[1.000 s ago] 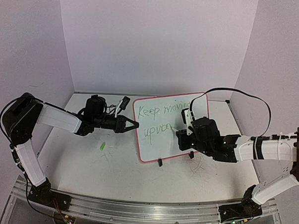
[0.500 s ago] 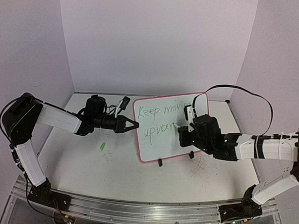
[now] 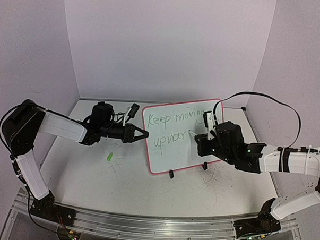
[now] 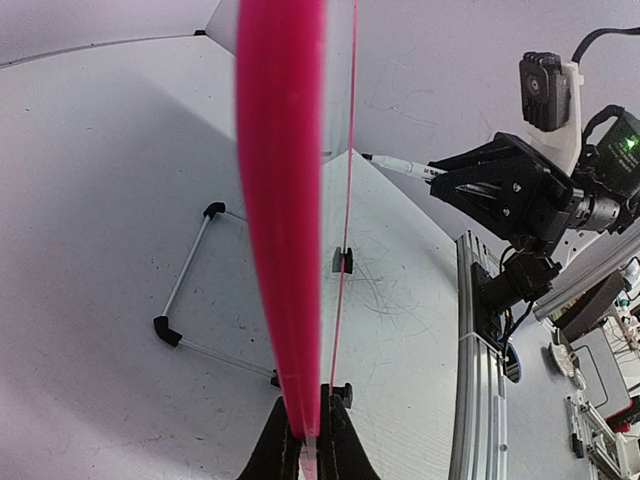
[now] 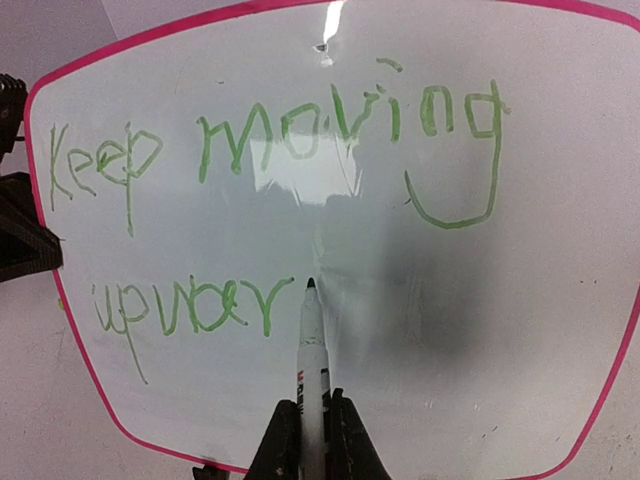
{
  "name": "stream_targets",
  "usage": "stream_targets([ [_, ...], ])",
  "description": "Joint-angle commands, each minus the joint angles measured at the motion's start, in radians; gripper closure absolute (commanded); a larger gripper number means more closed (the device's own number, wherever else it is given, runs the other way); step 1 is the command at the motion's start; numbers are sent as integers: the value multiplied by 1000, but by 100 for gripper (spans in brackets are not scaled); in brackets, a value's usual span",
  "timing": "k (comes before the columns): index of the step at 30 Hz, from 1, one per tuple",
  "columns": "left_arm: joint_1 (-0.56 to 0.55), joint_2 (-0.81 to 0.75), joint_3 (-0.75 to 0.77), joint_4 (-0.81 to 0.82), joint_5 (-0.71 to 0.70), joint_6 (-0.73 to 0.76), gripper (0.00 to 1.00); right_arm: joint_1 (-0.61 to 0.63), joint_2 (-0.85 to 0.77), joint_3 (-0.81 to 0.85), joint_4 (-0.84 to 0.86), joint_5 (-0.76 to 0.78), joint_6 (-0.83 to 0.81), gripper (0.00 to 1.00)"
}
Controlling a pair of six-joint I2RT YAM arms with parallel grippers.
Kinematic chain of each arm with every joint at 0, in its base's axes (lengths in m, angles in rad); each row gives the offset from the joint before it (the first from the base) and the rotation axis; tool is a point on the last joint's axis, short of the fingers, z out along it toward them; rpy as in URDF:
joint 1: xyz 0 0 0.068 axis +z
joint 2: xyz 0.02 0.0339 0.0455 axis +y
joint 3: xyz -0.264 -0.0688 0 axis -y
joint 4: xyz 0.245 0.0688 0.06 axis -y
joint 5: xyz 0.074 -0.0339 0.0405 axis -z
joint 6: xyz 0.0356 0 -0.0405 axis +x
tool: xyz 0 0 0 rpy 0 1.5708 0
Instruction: Write a sentence on the whiteboard
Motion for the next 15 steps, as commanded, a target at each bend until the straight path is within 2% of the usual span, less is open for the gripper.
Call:
stream_targets([
  [1,5,-16,18,-31,-47,57,100,-3,21,1,18,-8,10,100],
  [15,5,-1,33,-38,-41,60,100,-4,32,1,-16,76,29,100],
])
